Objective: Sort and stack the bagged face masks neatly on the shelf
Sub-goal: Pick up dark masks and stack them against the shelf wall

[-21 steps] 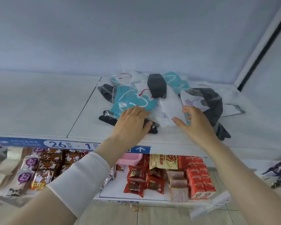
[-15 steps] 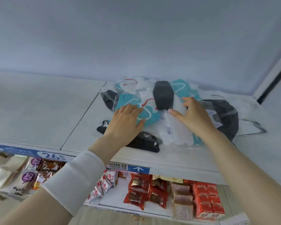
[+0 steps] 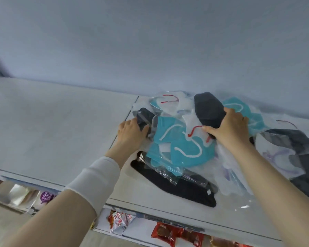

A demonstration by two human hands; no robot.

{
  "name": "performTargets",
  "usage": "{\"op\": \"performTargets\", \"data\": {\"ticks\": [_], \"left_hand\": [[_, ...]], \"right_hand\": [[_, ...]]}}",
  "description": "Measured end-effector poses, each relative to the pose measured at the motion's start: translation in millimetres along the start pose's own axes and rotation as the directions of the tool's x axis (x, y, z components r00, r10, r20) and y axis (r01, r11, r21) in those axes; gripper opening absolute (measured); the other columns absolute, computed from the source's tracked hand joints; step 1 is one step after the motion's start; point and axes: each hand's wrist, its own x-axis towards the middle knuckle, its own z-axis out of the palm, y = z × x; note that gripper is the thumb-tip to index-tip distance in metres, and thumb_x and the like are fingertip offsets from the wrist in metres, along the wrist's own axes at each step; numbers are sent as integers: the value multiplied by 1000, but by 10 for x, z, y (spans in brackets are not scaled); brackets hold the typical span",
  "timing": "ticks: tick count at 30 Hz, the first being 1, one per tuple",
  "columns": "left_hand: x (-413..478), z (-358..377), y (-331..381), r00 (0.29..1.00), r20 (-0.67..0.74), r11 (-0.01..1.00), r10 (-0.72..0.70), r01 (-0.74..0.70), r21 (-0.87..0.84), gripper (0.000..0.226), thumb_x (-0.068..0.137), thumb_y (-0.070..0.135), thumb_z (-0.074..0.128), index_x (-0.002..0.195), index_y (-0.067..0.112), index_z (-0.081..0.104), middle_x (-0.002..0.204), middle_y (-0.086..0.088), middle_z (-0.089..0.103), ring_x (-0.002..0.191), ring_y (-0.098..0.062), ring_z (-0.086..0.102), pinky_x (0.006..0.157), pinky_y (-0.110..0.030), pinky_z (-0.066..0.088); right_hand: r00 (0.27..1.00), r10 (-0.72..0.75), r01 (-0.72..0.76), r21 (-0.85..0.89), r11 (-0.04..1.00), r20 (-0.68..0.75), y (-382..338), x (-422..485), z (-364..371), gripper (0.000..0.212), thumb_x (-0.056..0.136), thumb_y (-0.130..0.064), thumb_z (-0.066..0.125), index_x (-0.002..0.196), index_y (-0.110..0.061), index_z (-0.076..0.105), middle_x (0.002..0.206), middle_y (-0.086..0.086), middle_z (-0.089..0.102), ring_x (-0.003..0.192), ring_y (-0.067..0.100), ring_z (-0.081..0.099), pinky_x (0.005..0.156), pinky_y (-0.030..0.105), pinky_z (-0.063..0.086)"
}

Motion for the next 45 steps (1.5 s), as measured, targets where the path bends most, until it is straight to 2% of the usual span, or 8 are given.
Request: {"op": "performTargets", "data": {"ticks": [4,11,15,18,27,32,39,45], "left_hand": [[282,-29,5,997,-31,994,70,-72,-82,53,97,37,45,141,10,33,140,-14,43,129,-32,33,106,-39,27],[625,-37,-75,1000,10,916,22,-16,-401,59,87,18,66,137,6,38,121,-6,59,116,-24,51,93,-30,39],[637,-184,-152,996,90,612,-11,78,-787,19,94,9,54,113,8,53,91,-2,58,80,-17,58,76,-30,53],[634,-412,-294,993,98,373,-63,115,-921,7,99,8,43,105,12,44,84,-7,59,68,-16,58,57,-27,57],[508,-904,-535,979,-131,187,-157,-101,-977,10,99,15,43,103,12,51,75,-2,56,66,-16,53,64,-28,44],[291,-805,-397,991,7,-28,-134,4,-1000,18,97,14,48,115,11,49,80,-4,59,70,-15,58,63,-26,50],[-8,-691,-191,990,137,7,37,137,-991,71,80,40,68,134,24,25,101,0,52,92,-15,57,99,-38,45],[-108,-560,-73,988,99,70,114,92,-993,94,58,55,70,135,26,24,114,-3,58,100,-15,60,102,-41,45]], "right_hand": [[995,82,-55,356,933,-63,-135,-62,-119,67,81,-20,71,136,-7,36,136,13,47,121,33,48,90,35,42],[977,211,-163,523,836,-32,-364,-311,-139,49,89,-30,60,131,-12,44,129,6,53,117,27,51,82,30,40],[984,169,-162,711,684,62,-506,-456,-94,13,93,-15,55,105,-20,57,100,0,66,88,12,64,78,25,47],[985,144,-159,793,589,91,-619,-501,-63,19,91,-6,53,96,-23,61,77,-14,67,65,-4,62,61,11,46],[992,-40,-77,816,572,122,-1131,-629,-47,25,94,-20,51,85,-38,65,87,-20,70,93,7,64,78,21,46],[970,-90,-171,893,415,227,-1191,-762,-1,31,92,-4,51,83,-29,67,74,-25,70,77,-12,63,79,10,45],[963,-152,-129,873,471,224,-1067,-955,-33,44,94,2,42,98,-41,53,91,-35,52,83,-22,53,72,-5,36],[943,-218,-148,905,399,250,-1209,-1119,17,26,93,-17,52,112,-31,64,110,-13,68,107,6,61,101,33,43]]}}
